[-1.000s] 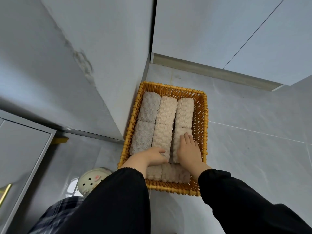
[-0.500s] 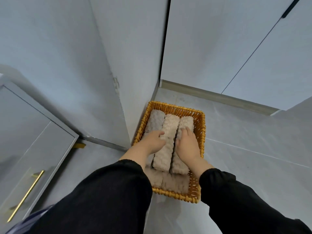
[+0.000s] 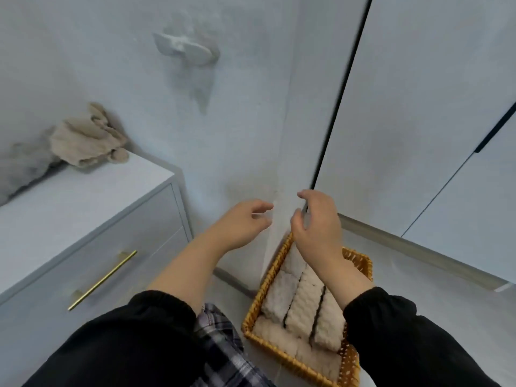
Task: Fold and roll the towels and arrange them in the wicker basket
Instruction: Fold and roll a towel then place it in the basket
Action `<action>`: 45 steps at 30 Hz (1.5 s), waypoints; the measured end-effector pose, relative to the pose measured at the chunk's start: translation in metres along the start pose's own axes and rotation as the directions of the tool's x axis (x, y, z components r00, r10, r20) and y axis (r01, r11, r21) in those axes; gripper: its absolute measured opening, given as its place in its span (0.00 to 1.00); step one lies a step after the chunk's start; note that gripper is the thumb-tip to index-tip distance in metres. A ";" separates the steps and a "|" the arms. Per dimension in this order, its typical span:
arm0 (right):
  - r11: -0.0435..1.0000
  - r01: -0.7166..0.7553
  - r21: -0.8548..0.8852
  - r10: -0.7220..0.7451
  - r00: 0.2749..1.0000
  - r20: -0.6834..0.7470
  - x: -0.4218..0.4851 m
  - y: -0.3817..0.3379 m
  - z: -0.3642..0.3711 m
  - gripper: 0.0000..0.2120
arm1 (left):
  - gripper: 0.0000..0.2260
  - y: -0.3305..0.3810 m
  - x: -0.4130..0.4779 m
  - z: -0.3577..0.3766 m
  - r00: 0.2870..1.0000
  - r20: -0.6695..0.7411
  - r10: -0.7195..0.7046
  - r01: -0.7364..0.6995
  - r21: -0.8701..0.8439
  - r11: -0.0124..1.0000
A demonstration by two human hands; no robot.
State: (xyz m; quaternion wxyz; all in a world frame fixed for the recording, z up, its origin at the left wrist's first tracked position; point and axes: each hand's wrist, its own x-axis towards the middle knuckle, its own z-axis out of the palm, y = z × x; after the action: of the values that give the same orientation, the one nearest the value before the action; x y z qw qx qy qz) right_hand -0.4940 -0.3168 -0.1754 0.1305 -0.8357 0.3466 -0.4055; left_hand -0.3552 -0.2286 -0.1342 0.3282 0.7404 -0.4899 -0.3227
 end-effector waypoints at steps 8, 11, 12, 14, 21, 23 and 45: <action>0.965 0.213 0.154 -0.233 0.964 0.126 0.015 -0.121 0.064 0.16 | 0.15 -0.046 -0.080 -0.101 0.894 -0.424 -0.144 0.032 -0.260 0.965; 0.959 0.137 0.247 -0.190 0.959 0.208 0.018 -0.164 0.092 0.17 | 0.15 -0.073 -0.093 -0.122 0.776 -0.590 -0.221 0.069 -0.270 0.961; 0.951 0.107 0.292 -0.180 0.955 0.237 0.019 -0.184 0.107 0.17 | 0.15 -0.087 -0.099 -0.132 0.726 -0.642 -0.247 0.102 -0.255 0.962; 0.943 0.018 0.333 -0.127 0.943 0.306 0.020 -0.210 0.127 0.19 | 0.16 -0.104 -0.103 -0.145 0.669 -0.695 -0.266 0.207 -0.169 0.964; 0.954 -0.030 0.297 -0.113 0.886 0.450 0.032 -0.257 0.193 0.21 | 0.26 -0.170 -0.118 -0.193 0.618 -0.677 -0.399 0.636 0.133 0.760; 0.961 -0.008 0.277 -0.123 0.884 0.452 0.035 -0.267 0.207 0.22 | 0.28 -0.184 -0.117 -0.197 0.584 -0.655 -0.480 0.727 0.159 0.668; 0.956 0.174 0.236 -0.267 0.851 0.452 0.033 -0.264 0.255 0.25 | 0.07 -0.241 -0.078 -0.266 0.331 -0.898 -0.289 0.743 0.059 0.666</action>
State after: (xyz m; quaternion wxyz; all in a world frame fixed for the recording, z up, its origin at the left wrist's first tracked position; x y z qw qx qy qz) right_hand -0.1590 -0.1639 -0.1872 0.2422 -0.9282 0.1653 -0.2289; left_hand -0.0435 -0.0375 -0.1621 0.2044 0.9711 -0.0586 0.1083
